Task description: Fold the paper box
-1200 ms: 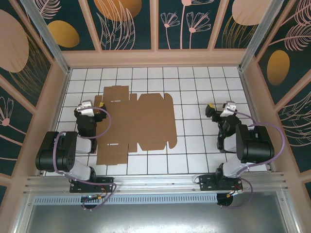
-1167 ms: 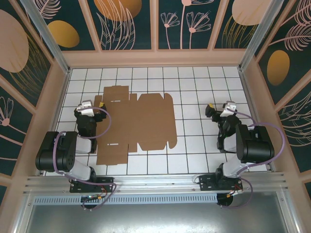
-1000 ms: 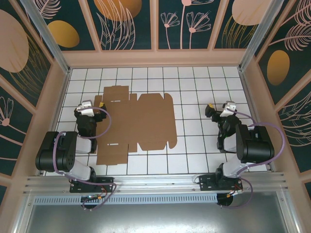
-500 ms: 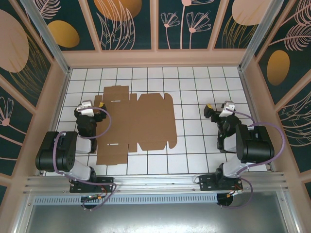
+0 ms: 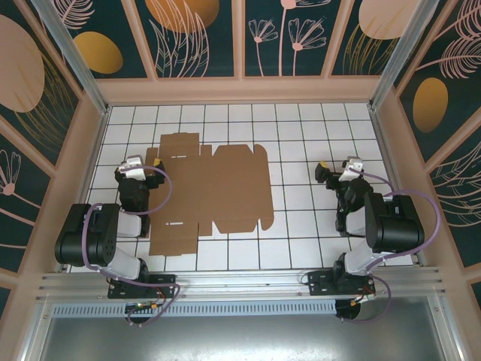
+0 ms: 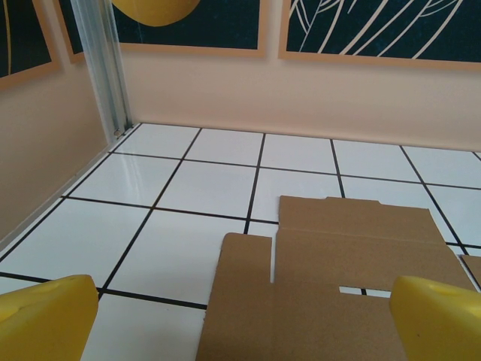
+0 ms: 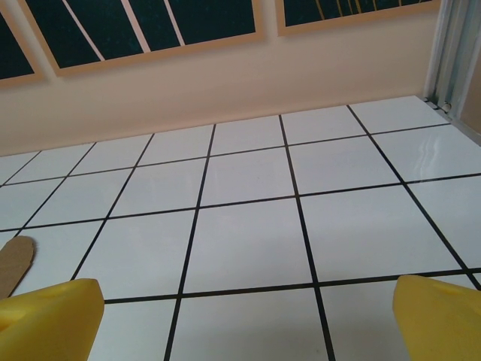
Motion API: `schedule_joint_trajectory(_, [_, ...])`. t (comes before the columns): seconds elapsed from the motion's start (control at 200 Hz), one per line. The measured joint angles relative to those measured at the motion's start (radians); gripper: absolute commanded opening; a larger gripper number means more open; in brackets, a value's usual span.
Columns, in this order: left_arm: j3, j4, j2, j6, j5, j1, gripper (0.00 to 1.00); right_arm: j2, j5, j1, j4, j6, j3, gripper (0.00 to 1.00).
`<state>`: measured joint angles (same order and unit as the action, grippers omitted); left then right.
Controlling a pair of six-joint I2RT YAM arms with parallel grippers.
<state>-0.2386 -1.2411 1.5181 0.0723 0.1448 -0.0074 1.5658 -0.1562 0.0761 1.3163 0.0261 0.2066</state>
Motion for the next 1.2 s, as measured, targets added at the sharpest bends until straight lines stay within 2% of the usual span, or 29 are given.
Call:
schedule_joint_trajectory(0.085, [-0.011,0.114,-0.084,-0.001,0.01,-0.003,0.99,-0.085,0.043,-0.059,-0.121,-0.036,0.013,0.99])
schedule_joint_trajectory(0.165, [-0.048,0.214,-0.211,-0.005,0.029,-0.037,0.99,-0.21,0.1,-0.176,-0.259,-0.064,0.075,0.99])
schedule_joint_trajectory(0.32, [-0.212,0.415,-0.41,-0.023,0.032,-0.229,0.99,-0.421,0.157,-0.394,-0.449,-0.019,0.224,0.99])
schedule_joint_trajectory(0.4, [-0.317,0.589,-0.496,0.062,0.04,-0.312,0.99,-0.509,0.23,-0.535,-0.588,0.007,0.317,0.99])
schedule_joint_trajectory(0.5, [-0.487,0.868,-0.546,0.203,0.086,-0.344,0.99,-0.558,0.317,-0.676,-0.838,0.05,0.502,0.99])
schedule_joint_trajectory(0.591, [-0.626,1.117,-0.549,0.332,0.158,-0.344,0.99,-0.584,0.322,-0.686,-1.035,0.137,0.649,0.99])
schedule_joint_trajectory(0.686, [-0.636,1.245,-0.57,0.428,0.171,-0.343,0.99,-0.622,0.232,-0.582,-1.15,0.261,0.692,0.99])
schedule_joint_trajectory(0.766, [-0.603,1.336,-0.582,0.501,0.143,-0.343,0.99,-0.584,0.183,-0.502,-1.292,0.334,0.748,0.99])
schedule_joint_trajectory(0.821, [-0.585,1.386,-0.571,0.552,0.109,-0.343,0.88,-0.517,0.169,-0.502,-1.372,0.357,0.795,0.99])
schedule_joint_trajectory(0.836, [-0.579,1.392,-0.563,0.569,0.094,-0.343,0.8,-0.491,0.163,-0.509,-1.391,0.362,0.806,0.99])
schedule_joint_trajectory(0.881, [-0.558,1.4,-0.54,0.591,0.045,-0.343,0.47,-0.431,0.154,-0.53,-1.42,0.376,0.815,0.99])
schedule_joint_trajectory(0.921, [-0.532,1.394,-0.515,0.607,0.002,-0.343,0.26,-0.375,0.136,-0.55,-1.444,0.385,0.805,0.94])
schedule_joint_trajectory(0.941, [-0.515,1.39,-0.498,0.62,-0.021,-0.343,0.16,-0.348,0.124,-0.558,-1.45,0.388,0.796,0.88])
schedule_joint_trajectory(0.986, [-0.477,1.38,-0.463,0.639,-0.064,-0.343,0.01,-0.29,0.091,-0.576,-1.465,0.406,0.77,0.76])
schedule_joint_trajectory(1.101, [-0.41,1.379,-0.356,0.678,-0.142,-0.343,0.0,-0.124,0.039,-0.623,-1.509,0.394,0.76,0.34])
schedule_joint_trajectory(1.151, [-0.399,1.379,-0.326,0.693,-0.162,-0.343,0.0,-0.049,0.039,-0.648,-1.535,0.396,0.788,0.24])
schedule_joint_trajectory(1.201, [-0.388,1.374,-0.312,0.701,-0.167,-0.343,0.0,0.036,0.039,-0.671,-1.549,0.386,0.83,0.09])
